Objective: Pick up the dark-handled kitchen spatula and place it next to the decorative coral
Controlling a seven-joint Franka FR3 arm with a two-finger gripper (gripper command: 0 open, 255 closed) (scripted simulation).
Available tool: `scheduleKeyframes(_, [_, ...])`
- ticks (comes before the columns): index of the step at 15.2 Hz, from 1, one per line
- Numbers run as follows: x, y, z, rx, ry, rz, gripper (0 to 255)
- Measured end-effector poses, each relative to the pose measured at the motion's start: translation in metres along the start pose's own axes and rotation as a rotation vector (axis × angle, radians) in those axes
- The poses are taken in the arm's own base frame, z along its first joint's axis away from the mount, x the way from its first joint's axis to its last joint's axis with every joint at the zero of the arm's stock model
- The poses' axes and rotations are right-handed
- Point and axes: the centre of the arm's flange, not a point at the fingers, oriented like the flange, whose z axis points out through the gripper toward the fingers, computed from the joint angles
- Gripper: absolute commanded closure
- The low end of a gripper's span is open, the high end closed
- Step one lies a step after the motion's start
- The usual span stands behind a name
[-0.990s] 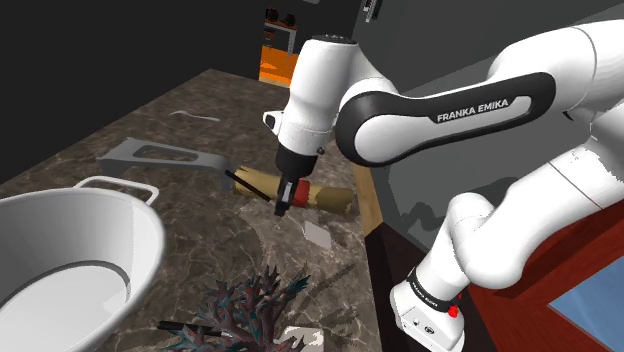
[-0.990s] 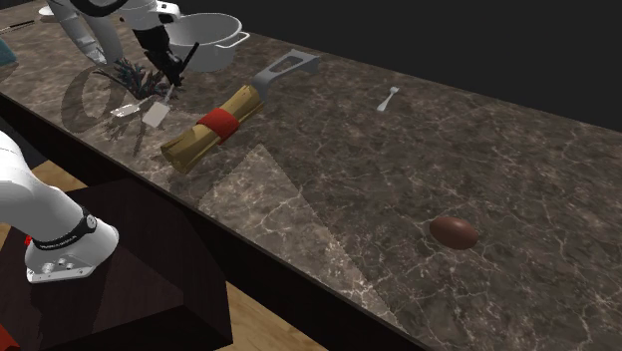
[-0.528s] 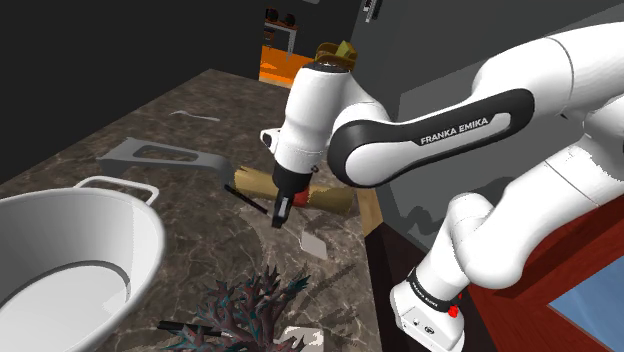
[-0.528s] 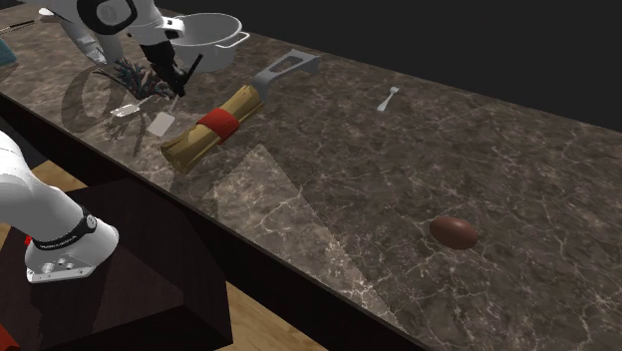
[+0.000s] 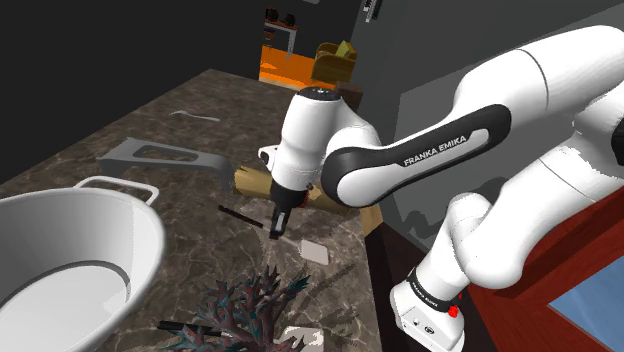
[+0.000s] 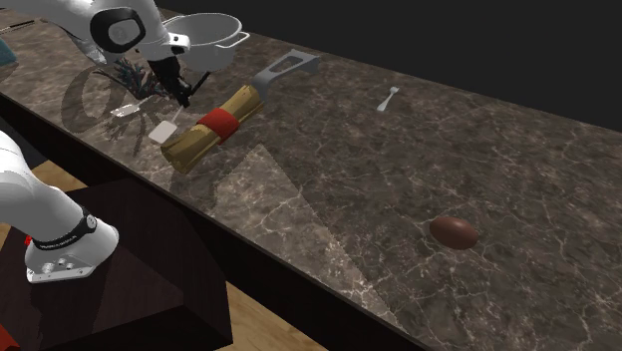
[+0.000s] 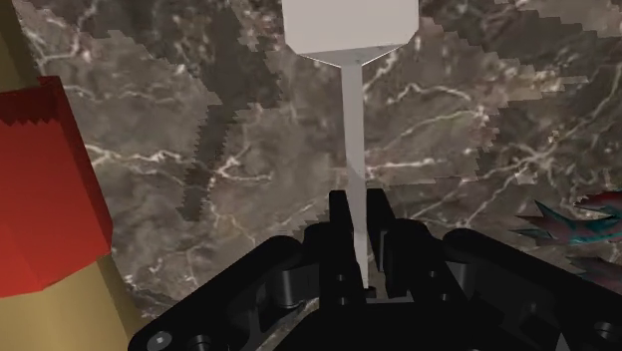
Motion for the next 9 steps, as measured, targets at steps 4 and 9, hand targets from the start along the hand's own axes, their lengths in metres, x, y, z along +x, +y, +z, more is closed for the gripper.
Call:
scheduleKeyframes(4, [-0.003,0.000,0.023,0.000,0.000,0.000,255])
scheduleKeyframes(9, [-0.003,0.001,0.029,0.000,0.000,0.000,255])
